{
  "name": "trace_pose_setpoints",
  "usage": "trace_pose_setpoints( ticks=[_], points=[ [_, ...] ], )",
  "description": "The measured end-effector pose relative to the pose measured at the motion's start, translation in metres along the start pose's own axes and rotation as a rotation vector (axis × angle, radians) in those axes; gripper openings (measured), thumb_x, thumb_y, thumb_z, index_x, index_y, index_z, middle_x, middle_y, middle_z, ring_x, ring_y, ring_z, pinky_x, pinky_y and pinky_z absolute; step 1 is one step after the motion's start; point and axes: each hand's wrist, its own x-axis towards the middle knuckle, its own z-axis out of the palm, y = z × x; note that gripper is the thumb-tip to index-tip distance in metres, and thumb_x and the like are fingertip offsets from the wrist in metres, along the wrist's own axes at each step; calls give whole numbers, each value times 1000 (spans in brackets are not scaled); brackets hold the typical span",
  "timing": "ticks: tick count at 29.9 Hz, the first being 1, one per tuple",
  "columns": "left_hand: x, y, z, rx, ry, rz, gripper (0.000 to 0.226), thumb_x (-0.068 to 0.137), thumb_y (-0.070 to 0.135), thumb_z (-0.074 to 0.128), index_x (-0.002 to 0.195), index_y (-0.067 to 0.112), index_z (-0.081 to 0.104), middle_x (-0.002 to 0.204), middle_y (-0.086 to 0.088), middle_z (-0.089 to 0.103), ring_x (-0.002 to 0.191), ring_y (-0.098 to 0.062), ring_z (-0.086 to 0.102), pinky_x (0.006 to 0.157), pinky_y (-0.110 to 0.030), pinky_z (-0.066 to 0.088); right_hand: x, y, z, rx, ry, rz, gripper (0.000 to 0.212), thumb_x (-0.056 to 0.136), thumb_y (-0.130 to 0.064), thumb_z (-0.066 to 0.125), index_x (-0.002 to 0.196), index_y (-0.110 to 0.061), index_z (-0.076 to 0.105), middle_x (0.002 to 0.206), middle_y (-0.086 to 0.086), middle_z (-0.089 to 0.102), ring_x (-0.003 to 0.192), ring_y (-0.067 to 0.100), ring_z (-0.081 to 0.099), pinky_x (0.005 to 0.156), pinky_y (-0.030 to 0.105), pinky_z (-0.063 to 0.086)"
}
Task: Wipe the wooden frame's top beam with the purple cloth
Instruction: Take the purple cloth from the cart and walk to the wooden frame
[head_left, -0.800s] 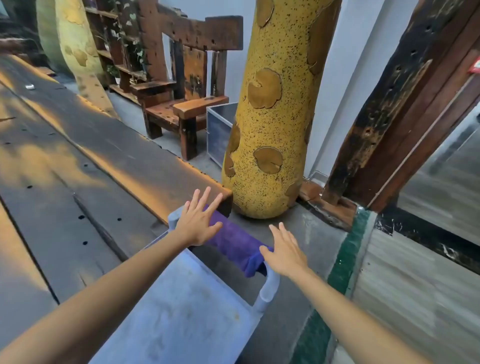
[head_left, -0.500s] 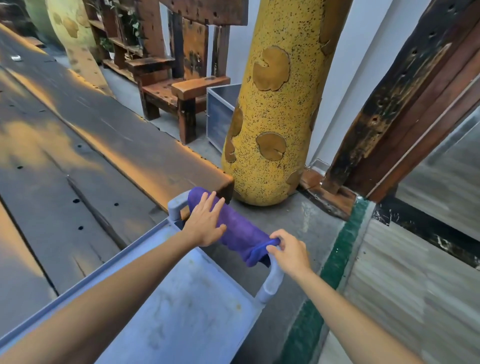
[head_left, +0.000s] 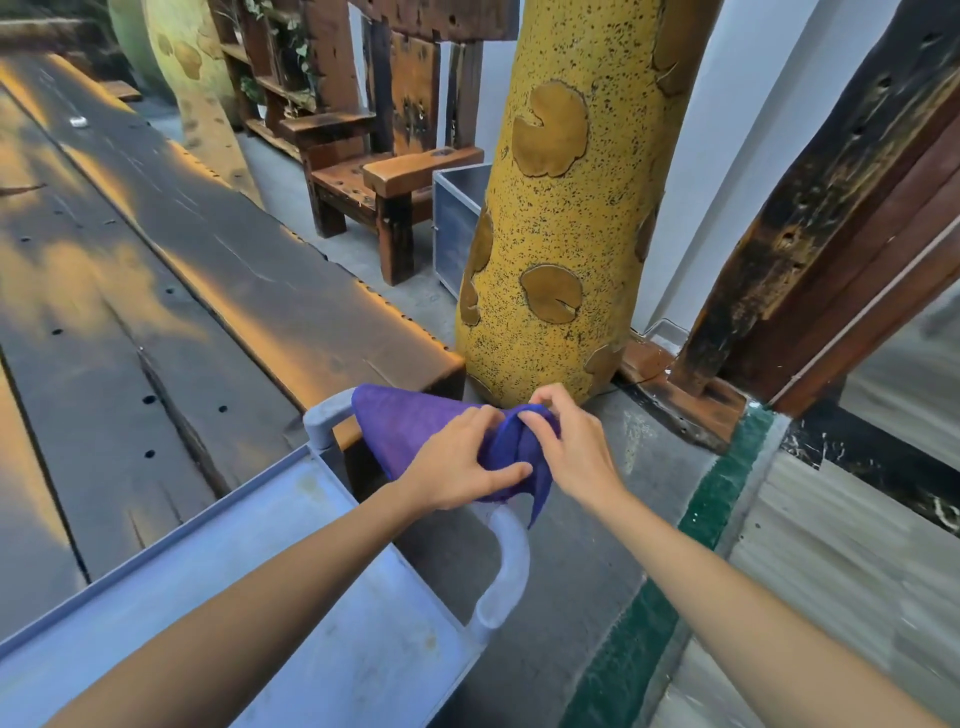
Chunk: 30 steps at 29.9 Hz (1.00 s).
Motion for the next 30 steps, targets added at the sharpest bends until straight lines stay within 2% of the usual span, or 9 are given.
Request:
trace_pose_setpoints(
  ticks=[5,9,11,14,17,20,23,26,30],
  points=[
    [41,31,4,-28,234,-36,20,77,29,60,78,18,42,66,10,46,62,-16,43,60,-37,38,33,9,-37,28,72,-197,5,97,-21,65,102,-21,64,97,-8,69,87,12,62,83,24,47],
    [74,53,4,9,319,-100,8,73,30,57,73,26,50,58,9,55,60,-20,53,62,-35,48,52,36,-81,-4,118,-264,10,93,-27,72,99,-20,71,95,-7,72,88,12,65,84,26,49],
    [92,63,4,8,339,-107,8,73,31,57,71,23,58,60,7,60,61,-18,56,66,-35,52,57,50,-104,-14,146,-266,11,90,-29,76,96,-20,73,91,-14,72,84,0,63,83,20,48],
    [118,76,12,42,312,-18,19,77,28,55,81,19,72,72,6,66,68,-19,59,70,-38,53,60,73,-133,-26,156,-209,17,83,-34,83,89,-20,75,72,-26,63,71,-12,56,71,4,39],
    [146,85,25,-6,237,34,25,83,19,56,97,22,77,86,9,74,78,-18,66,77,-33,52,69,99,-160,-42,90,-139,27,71,-39,91,84,-21,75,63,-16,61,62,2,52,63,8,38],
    [178,85,38,-117,171,-27,27,86,12,56,98,24,77,91,9,77,85,-15,69,82,-30,52,86,133,-179,-67,15,-114,18,73,-24,91,84,-21,76,70,-3,65,65,10,53,61,14,36],
    [219,78,51,-243,134,-122,25,90,8,54,92,22,75,85,5,75,78,-13,68,74,-32,54,110,170,-187,-53,31,-48,14,81,-10,82,89,-20,79,73,-3,59,62,8,51,61,11,38],
    [269,65,69,-380,98,-179,25,90,12,50,76,22,67,64,7,65,57,-16,57,57,-40,50,154,206,-186,-32,73,12,14,90,-10,71,96,-21,76,86,-2,69,76,7,60,70,8,42],
    [318,53,78,-426,126,-184,21,81,20,40,60,21,42,54,13,45,56,-11,39,59,-37,32,206,231,-178,37,70,135,15,98,-24,63,90,-14,72,82,5,70,73,11,57,70,25,45]
  ],
)
